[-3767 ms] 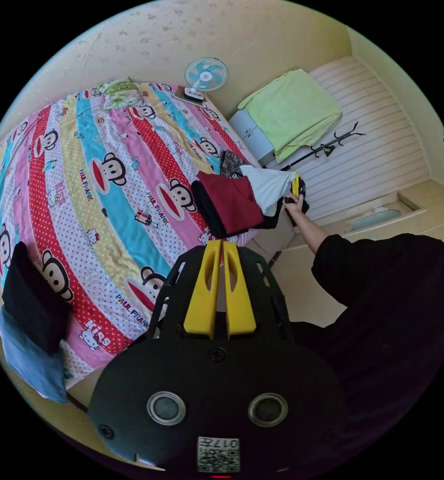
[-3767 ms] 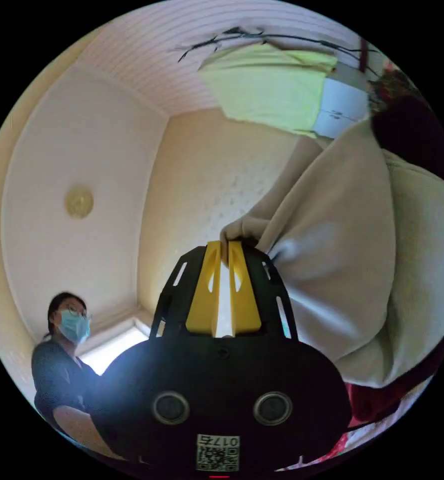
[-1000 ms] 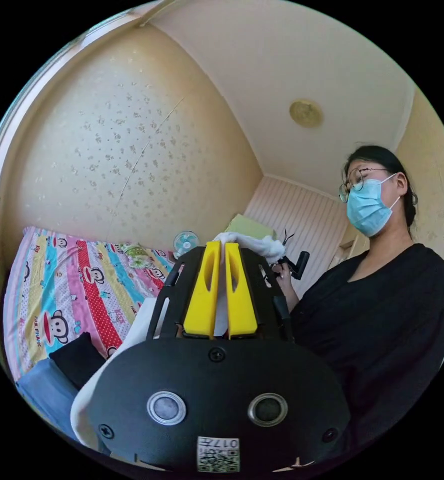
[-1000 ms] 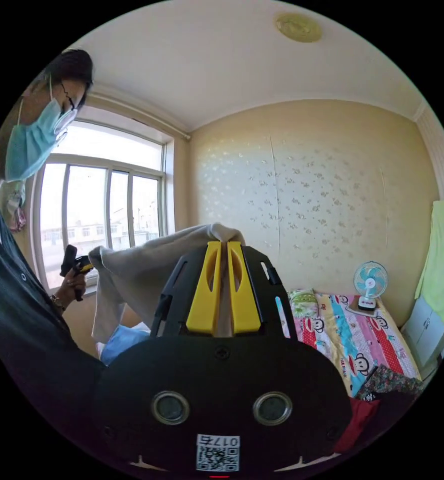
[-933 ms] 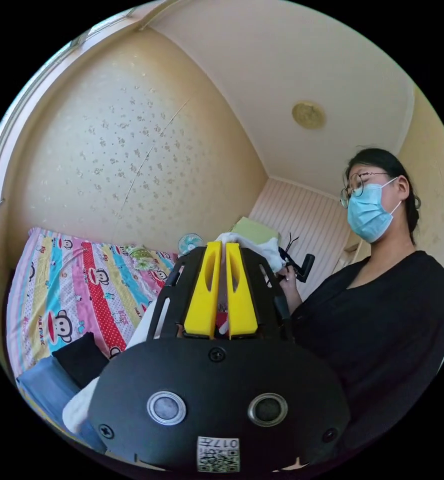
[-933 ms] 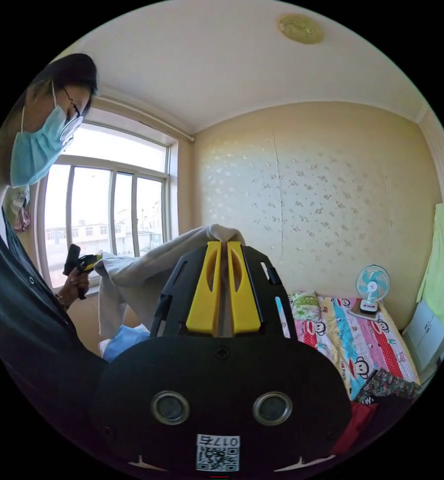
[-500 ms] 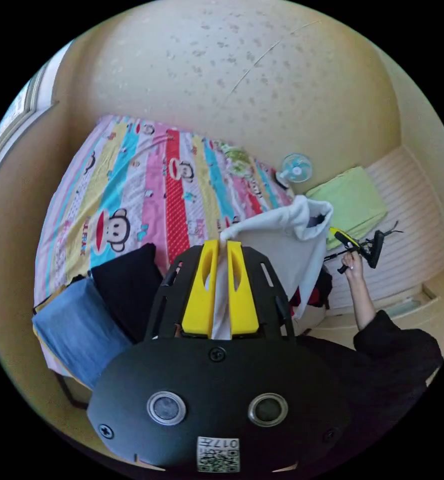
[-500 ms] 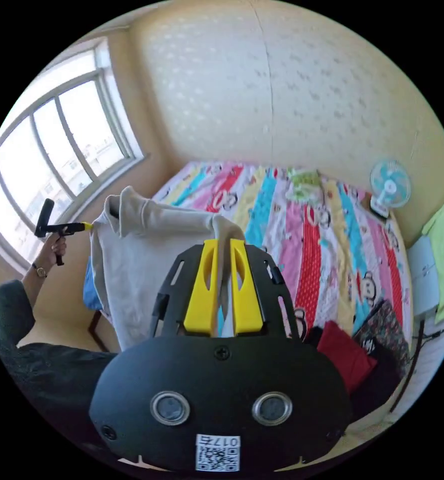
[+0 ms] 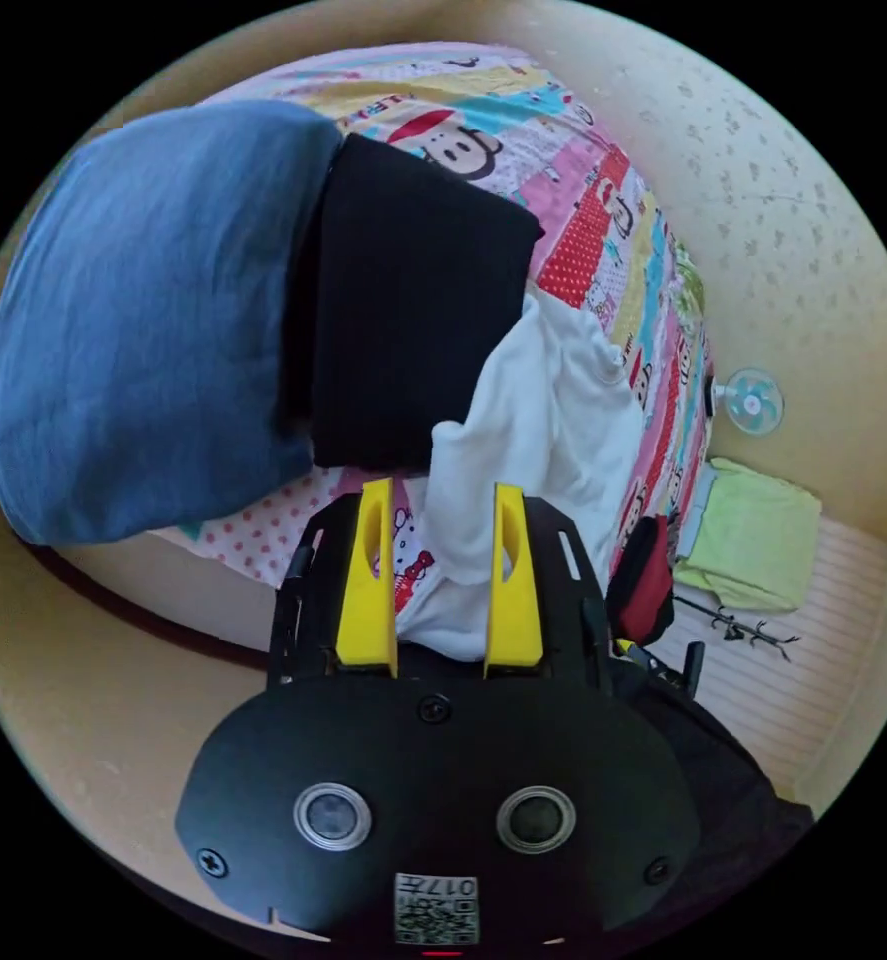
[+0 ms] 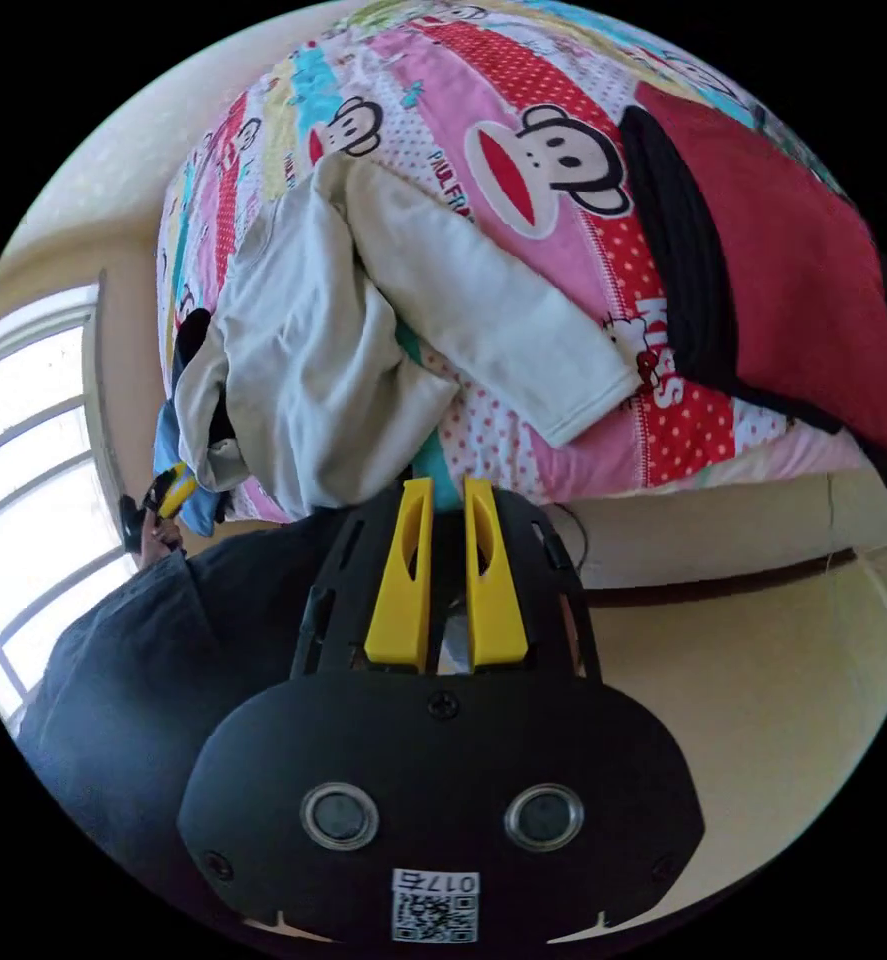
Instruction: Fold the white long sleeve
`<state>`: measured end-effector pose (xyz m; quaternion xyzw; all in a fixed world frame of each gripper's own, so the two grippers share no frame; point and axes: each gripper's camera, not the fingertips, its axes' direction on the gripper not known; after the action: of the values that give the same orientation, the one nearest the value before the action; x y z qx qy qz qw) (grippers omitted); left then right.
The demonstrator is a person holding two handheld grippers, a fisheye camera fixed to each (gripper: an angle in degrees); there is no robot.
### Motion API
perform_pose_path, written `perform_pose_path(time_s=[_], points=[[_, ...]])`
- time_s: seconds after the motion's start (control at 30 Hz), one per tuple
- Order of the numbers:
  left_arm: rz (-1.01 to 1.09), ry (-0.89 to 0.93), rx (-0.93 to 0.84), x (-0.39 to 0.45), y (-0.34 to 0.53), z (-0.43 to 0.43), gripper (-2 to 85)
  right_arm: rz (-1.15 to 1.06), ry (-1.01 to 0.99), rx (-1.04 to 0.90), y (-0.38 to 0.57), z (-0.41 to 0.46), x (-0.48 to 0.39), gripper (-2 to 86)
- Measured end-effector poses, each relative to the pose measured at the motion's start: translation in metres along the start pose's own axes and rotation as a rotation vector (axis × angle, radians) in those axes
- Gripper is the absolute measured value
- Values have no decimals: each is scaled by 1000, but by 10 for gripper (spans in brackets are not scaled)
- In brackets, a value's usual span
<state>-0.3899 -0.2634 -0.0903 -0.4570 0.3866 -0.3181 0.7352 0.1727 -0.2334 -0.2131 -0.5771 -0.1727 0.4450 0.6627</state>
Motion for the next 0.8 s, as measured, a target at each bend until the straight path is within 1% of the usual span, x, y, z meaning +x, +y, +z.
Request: perform_pose_path(time_s=[0.07, 0.1, 0.13, 0.17, 0.2, 0.27, 0.33, 0.4, 0.47, 0.53, 0.6, 0.67, 0.77, 0.8], points=[[-32, 121, -20, -6, -6, 18, 94, 90, -80, 43, -12, -21, 10, 46], [-50, 216, -33, -7, -9, 26, 68, 107, -97, 55, -16, -27, 11, 46], [-73, 258, -45, -3, -10, 28, 52, 133, -125, 86, -22, -37, 11, 47], [-78, 256, -44, 1, -10, 25, 51, 143, -151, 117, -29, -47, 10, 48], [-53, 212, -16, 15, -8, 10, 49, 145, -160, 129, -32, -51, 9, 50], [75, 115, 64, 49, -7, -26, 47, 142, -156, 141, -47, -59, 4, 56], [215, -17, 181, 94, -7, -82, 46, 144, -137, 135, -59, -59, 2, 64], [248, -72, 267, 112, -9, -125, 46, 159, -134, 119, -72, -53, 5, 75], [201, -131, 337, 112, -15, -159, 48, 199, -141, 108, -88, -43, 12, 93], [68, -230, 384, 91, -21, -185, 52, 247, -124, 102, -100, -35, 19, 110], [-38, -236, 379, 67, -19, -192, 65, 307, -97, 89, -111, -27, 27, 121], [-77, -222, 364, 50, -10, -191, 75, 360, -98, 90, -126, -18, 36, 127], [-89, -275, 242, 39, 3, -161, 78, 384, -190, 53, -149, -3, 41, 121], [-81, -299, 164, 39, 5, -141, 79, 393, -188, 37, -155, -2, 42, 117]])
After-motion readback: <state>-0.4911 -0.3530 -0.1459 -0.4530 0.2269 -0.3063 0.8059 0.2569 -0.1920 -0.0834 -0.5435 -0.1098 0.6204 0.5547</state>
